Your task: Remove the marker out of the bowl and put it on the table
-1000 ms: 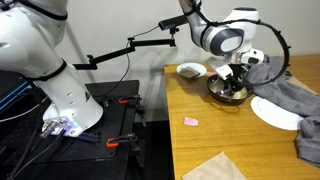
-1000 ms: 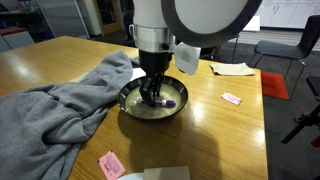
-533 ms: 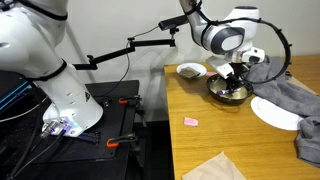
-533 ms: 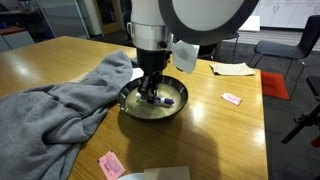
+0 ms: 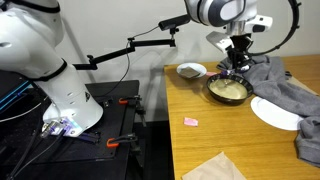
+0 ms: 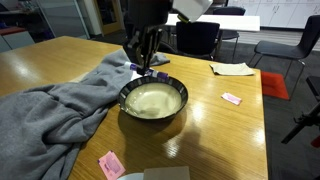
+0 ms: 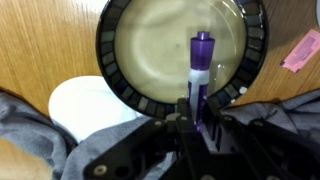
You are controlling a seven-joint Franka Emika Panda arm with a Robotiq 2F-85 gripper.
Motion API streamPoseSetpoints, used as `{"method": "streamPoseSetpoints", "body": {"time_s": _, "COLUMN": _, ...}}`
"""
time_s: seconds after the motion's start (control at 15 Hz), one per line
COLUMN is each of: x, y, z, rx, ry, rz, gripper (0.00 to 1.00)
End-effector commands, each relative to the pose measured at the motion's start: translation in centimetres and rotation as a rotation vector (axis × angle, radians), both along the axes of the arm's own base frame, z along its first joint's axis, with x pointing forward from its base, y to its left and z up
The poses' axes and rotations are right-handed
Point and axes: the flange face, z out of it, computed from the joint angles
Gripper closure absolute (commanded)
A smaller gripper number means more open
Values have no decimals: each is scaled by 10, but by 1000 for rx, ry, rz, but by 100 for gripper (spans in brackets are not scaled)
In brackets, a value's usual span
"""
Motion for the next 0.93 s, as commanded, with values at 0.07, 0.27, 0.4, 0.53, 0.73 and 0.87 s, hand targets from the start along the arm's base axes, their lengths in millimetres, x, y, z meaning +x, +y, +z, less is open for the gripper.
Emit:
{"method": "streamPoseSetpoints", "body": {"time_s": 0.07, "x": -48, "y": -17, "z": 74, "rx": 31, "ry": -93, "rz": -223, "gripper": 95}}
{"method": "streamPoseSetpoints", "body": {"time_s": 0.27, "x": -70, "y": -39, "z": 99, "rx": 28, "ry": -122, "rz": -392, "gripper": 95}}
{"method": "streamPoseSetpoints", "body": {"time_s": 0.4, "x": -81, "y": -55, "z": 108, "rx": 9, "ry": -135, "rz": -505, "gripper": 95}}
{"method": "streamPoseSetpoints", "body": {"time_s": 0.53, "x": -89, "y": -68, "z": 107, "rx": -8, "ry": -135, "rz": -618, "gripper": 95}}
{"method": "streamPoseSetpoints", "body": {"time_s": 0.73, "x": -98, "y": -88, "z": 95, "rx": -14, "ry": -99, "rz": -784, "gripper": 95}}
{"method": "streamPoseSetpoints", "body": {"time_s": 0.87, "x": -100, "y": -102, "z": 80, "rx": -5, "ry": -65, "rz": -845, "gripper": 95}}
